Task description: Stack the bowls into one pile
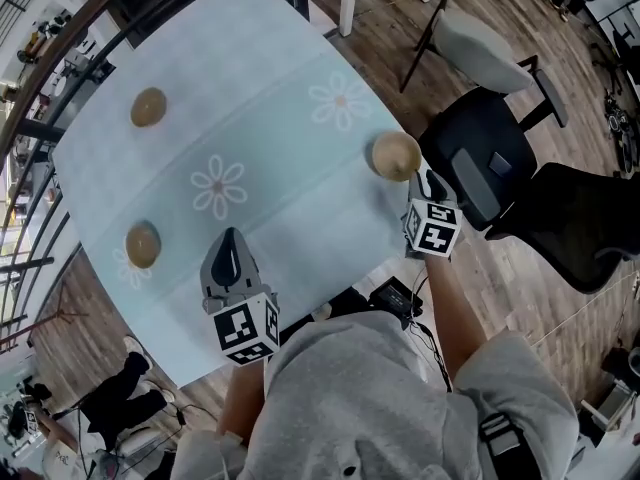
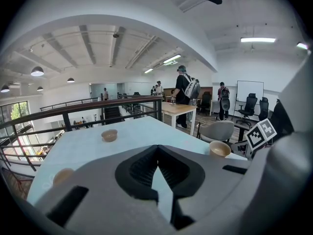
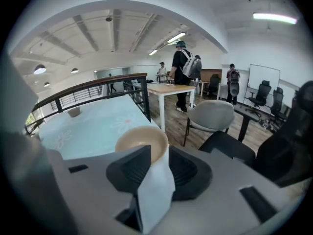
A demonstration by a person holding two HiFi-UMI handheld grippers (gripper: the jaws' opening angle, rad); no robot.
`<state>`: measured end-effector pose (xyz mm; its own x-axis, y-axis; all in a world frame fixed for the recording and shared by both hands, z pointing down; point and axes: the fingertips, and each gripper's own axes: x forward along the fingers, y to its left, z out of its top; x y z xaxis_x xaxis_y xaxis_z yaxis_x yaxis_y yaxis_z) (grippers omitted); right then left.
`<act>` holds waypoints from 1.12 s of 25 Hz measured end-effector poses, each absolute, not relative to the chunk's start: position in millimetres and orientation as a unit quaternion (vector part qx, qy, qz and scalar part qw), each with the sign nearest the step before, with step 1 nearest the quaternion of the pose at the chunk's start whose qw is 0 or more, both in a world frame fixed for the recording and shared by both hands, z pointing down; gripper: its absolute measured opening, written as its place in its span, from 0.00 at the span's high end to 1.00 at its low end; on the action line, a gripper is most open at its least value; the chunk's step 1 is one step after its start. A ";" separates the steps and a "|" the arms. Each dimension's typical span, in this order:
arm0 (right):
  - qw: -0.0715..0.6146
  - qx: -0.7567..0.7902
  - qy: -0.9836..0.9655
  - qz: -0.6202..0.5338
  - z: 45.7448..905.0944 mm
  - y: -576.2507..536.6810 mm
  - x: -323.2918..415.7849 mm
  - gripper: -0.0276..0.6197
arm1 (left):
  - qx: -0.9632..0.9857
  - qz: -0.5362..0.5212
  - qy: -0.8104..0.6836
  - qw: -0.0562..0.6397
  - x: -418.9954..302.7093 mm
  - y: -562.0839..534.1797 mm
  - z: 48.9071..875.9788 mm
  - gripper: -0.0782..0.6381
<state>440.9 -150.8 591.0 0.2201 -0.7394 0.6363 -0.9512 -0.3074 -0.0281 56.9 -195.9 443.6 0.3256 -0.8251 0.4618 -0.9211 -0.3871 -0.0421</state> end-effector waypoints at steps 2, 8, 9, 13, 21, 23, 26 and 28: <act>0.158 0.763 -0.546 0.308 596.1 -151.6 446.3 0.79 | 0.807 0.212 -0.540 0.113 58.1 -196.7 442.9 0.87; 0.053 0.753 -0.519 0.400 611.6 -157.1 453.0 0.79 | 0.807 0.218 -0.537 0.113 60.7 -196.4 444.2 0.87; 0.046 0.750 -0.515 0.412 614.7 -157.3 453.0 0.79 | 0.807 0.219 -0.537 0.112 60.5 -196.7 443.9 0.87; 0.042 0.744 -0.503 0.438 623.5 -157.3 452.6 0.81 | 0.806 0.220 -0.538 0.112 58.9 -198.2 443.0 0.87; 0.042 0.724 -0.500 0.472 628.3 -171.3 448.9 0.84 | 0.805 0.213 -0.543 0.109 58.8 -202.1 436.7 0.87; 0.042 0.724 -0.492 0.481 632.2 -168.6 449.5 0.85 | 0.805 0.215 -0.543 0.109 57.3 -199.4 437.9 0.87; 0.046 0.726 -0.486 0.485 635.8 -167.0 451.4 0.87 | 0.803 0.216 -0.544 0.112 51.9 -196.9 441.5 0.87; 0.050 0.725 -0.482 0.489 638.8 -164.8 451.4 0.89 | 0.801 0.218 -0.546 0.113 47.1 -195.3 442.8 0.87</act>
<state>451.4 -164.8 638.8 0.0573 -0.6497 0.7580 -0.7483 -0.5306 -0.3982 47.1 -195.3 442.8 0.3090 -0.8251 0.4730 -0.9239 -0.3784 -0.0567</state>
